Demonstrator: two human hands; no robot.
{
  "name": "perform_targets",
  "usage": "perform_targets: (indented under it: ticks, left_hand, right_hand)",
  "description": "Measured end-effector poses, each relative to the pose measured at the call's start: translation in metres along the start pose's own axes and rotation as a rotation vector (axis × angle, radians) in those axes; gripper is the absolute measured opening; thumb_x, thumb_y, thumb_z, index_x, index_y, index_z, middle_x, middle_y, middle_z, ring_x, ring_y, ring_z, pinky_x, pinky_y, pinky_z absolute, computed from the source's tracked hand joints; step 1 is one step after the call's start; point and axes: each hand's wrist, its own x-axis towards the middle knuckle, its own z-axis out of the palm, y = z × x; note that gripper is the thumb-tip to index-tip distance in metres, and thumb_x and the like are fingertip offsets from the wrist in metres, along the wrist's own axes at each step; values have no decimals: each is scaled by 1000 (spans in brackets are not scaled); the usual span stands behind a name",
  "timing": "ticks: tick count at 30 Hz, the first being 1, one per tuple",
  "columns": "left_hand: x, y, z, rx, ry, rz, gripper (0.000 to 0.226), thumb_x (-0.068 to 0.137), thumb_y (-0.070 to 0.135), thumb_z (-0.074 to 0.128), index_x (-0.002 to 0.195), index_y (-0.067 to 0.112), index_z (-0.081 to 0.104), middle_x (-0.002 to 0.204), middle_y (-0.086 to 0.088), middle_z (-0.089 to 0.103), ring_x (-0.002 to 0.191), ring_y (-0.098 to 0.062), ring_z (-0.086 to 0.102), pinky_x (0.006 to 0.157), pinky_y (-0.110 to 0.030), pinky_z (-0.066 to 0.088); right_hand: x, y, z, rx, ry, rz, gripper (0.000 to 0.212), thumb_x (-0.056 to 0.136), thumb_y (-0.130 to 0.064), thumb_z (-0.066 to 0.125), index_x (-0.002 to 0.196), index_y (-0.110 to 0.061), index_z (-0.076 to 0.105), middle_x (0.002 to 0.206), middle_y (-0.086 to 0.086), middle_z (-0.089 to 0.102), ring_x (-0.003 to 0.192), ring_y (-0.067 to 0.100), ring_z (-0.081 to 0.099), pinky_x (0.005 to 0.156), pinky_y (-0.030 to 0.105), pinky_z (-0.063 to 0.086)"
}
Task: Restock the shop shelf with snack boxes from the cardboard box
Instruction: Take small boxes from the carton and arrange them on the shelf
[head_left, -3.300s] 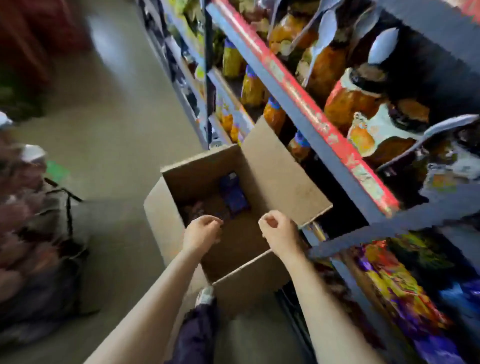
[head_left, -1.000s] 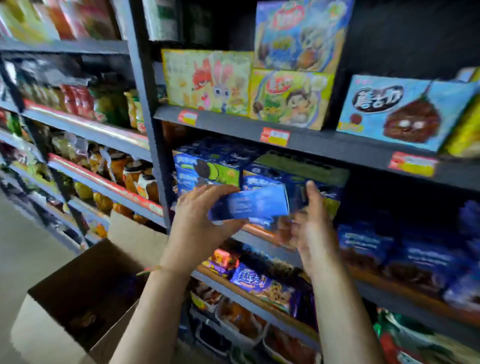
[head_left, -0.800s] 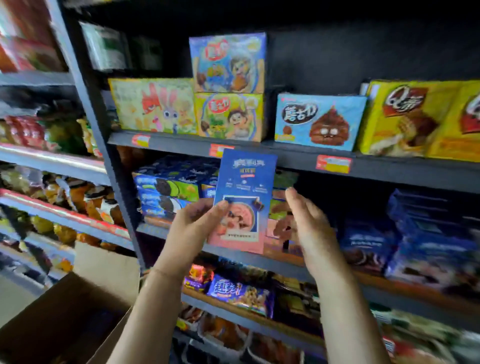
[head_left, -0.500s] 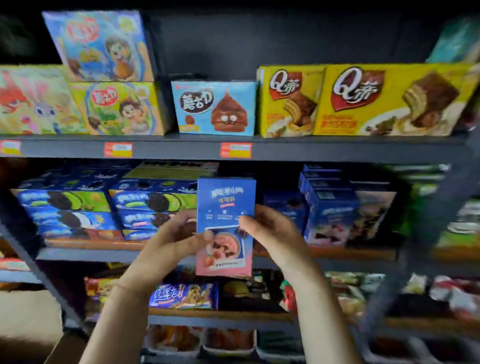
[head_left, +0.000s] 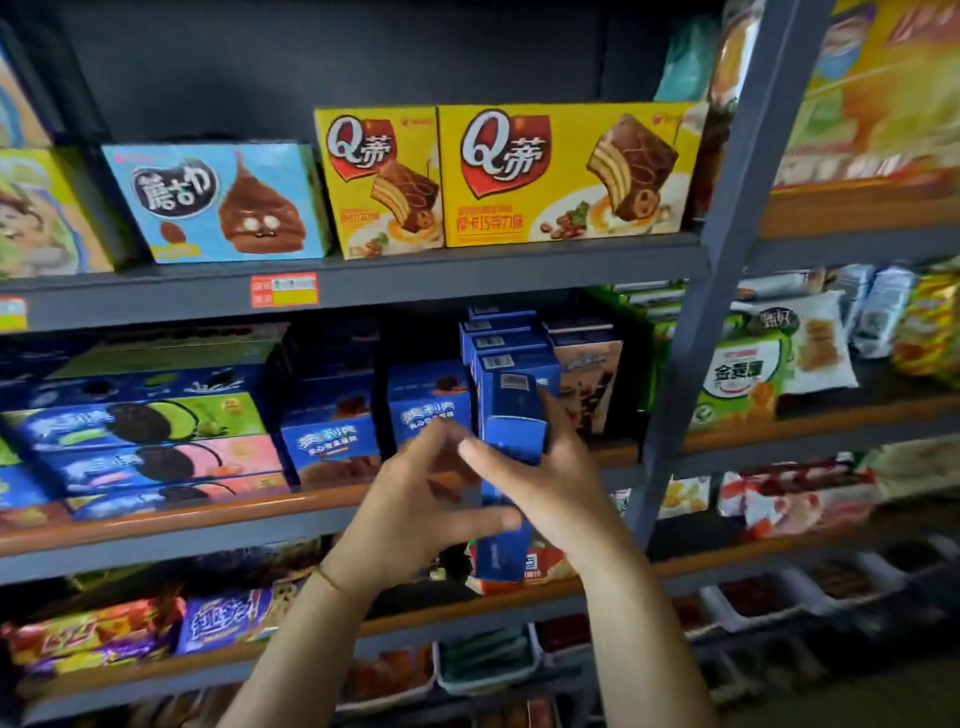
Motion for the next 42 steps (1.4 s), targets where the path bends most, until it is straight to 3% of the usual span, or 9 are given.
perform_targets:
  ticks: [3, 6, 11, 16, 21, 25, 28, 33, 42]
  left_hand:
    - [5, -6, -8, -313, 82, -196, 66, 64, 52, 87, 110, 13, 59, 104, -6, 69, 95, -17, 69, 79, -29, 54]
    - [9, -5, -11, -404, -68, -355, 69, 66, 52, 83, 120, 15, 63, 115, -5, 72, 105, -25, 70, 84, -34, 56]
    - [12, -1, 6, -441, -20, -311, 42, 80, 19, 81, 115, 2, 66, 111, -14, 73, 102, -31, 71, 82, -32, 58]
    - [15, -5, 11, -393, 121, -285, 52, 73, 26, 87, 115, 7, 64, 109, -7, 74, 104, -25, 70, 83, -35, 58]
    - [30, 8, 11, -298, 128, -178, 35, 84, 34, 77, 111, 14, 68, 103, -1, 75, 98, -15, 70, 81, -29, 57]
    - [60, -2, 2, 316, 419, 36, 24, 93, 27, 68, 115, 18, 68, 112, 2, 66, 104, -15, 61, 88, -39, 53]
    - [86, -14, 5, 751, 200, 162, 63, 85, 40, 71, 142, 21, 50, 147, -9, 46, 136, -33, 41, 110, -53, 38]
    - [108, -25, 15, 984, -50, 32, 95, 83, 59, 69, 157, 34, 16, 165, -3, 16, 151, -29, 14, 120, -48, 14]
    - [116, -40, 20, 1011, 16, 55, 85, 87, 58, 64, 156, 30, 23, 163, -2, 25, 147, -28, 29, 120, -48, 16]
  right_hand:
    - [0, 1, -20, 315, 23, 165, 36, 63, -42, 78, 94, -24, 69, 84, -1, 72, 82, 15, 71, 78, 33, 53]
    - [5, 4, -25, 446, 93, 336, 34, 73, -42, 77, 95, -19, 65, 81, 3, 74, 75, 20, 71, 80, 38, 52]
    - [2, 12, -30, 248, 148, 229, 31, 85, -49, 66, 100, -22, 66, 84, -5, 77, 78, 12, 74, 69, 29, 54]
    - [-3, 23, -47, -3, 99, 168, 55, 69, -54, 76, 117, -29, 65, 109, -15, 72, 103, 4, 68, 88, 30, 53]
    - [1, 14, -70, -81, 55, 110, 43, 74, -47, 77, 114, -38, 63, 111, -20, 71, 106, 1, 65, 93, 32, 52]
    - [8, 11, -97, -59, 153, 59, 33, 80, -29, 78, 110, -36, 65, 107, -19, 73, 103, 3, 67, 91, 30, 52]
    - [13, 15, -111, -19, 216, 34, 30, 84, -18, 75, 107, -35, 65, 100, -20, 74, 98, 4, 69, 81, 20, 55]
    - [19, 23, -113, -10, 216, 31, 29, 86, -16, 73, 107, -34, 65, 98, -20, 74, 95, 2, 70, 74, 14, 53]
    - [26, 33, -117, -27, 231, 14, 32, 88, -19, 72, 111, -39, 63, 102, -23, 73, 99, -5, 66, 75, 9, 50]
